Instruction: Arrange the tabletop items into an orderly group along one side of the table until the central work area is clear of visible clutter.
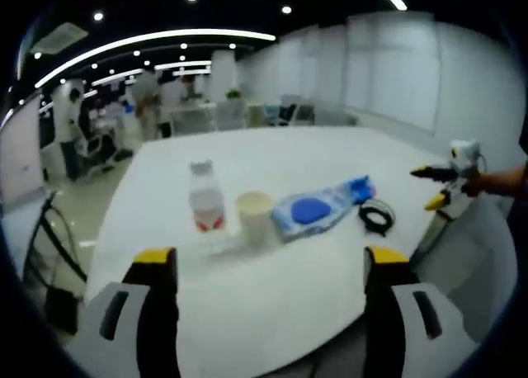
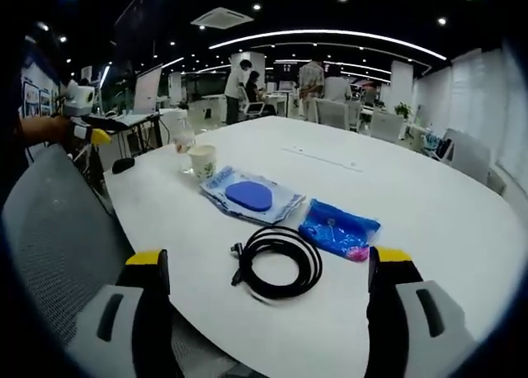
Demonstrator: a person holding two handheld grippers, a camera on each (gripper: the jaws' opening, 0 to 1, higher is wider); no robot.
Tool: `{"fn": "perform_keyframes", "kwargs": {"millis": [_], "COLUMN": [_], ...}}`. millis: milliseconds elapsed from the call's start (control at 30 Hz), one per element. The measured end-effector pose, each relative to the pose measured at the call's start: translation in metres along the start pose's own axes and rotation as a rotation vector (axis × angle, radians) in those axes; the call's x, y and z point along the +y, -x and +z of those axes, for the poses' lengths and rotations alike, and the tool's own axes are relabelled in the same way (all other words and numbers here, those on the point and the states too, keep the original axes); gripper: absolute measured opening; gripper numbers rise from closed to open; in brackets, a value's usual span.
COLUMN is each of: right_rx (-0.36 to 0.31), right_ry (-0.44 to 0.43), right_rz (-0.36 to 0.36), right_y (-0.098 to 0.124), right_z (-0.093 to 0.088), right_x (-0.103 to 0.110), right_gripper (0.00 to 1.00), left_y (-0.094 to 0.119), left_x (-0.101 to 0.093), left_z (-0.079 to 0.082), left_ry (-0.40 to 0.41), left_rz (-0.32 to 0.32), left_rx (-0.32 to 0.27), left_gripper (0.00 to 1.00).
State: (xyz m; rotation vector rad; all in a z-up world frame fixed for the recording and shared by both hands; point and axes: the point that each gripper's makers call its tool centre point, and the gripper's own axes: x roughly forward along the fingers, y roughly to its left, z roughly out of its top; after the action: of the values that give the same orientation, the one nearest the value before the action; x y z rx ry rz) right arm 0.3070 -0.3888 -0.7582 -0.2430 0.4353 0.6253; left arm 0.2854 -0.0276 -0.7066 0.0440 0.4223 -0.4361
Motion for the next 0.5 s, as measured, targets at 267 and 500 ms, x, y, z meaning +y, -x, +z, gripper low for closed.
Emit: {"fn": "perform_keyframes", "kwargs": {"millis": [267, 500], "right_rx": [-0.015, -0.014], "right_ry": [0.014, -0.006], "right_rz": [-0.022, -0.028], "right_y": [0.004, 0.003], "right_z": [-0.001, -0.006], "right_x": [0.004, 0.011], "right_gripper": [0.99, 0.99], "left_y": [-0.004, -0.008], "left_x": [-0.01, -0.013], "left_z": [-0.007, -0.013], "left_ry": [-0.004, 0.006], "left_rz": [-0.023, -0.01], "left_rx": [-0.01, -0.021], "left_gripper": [0.99, 0.99]}}
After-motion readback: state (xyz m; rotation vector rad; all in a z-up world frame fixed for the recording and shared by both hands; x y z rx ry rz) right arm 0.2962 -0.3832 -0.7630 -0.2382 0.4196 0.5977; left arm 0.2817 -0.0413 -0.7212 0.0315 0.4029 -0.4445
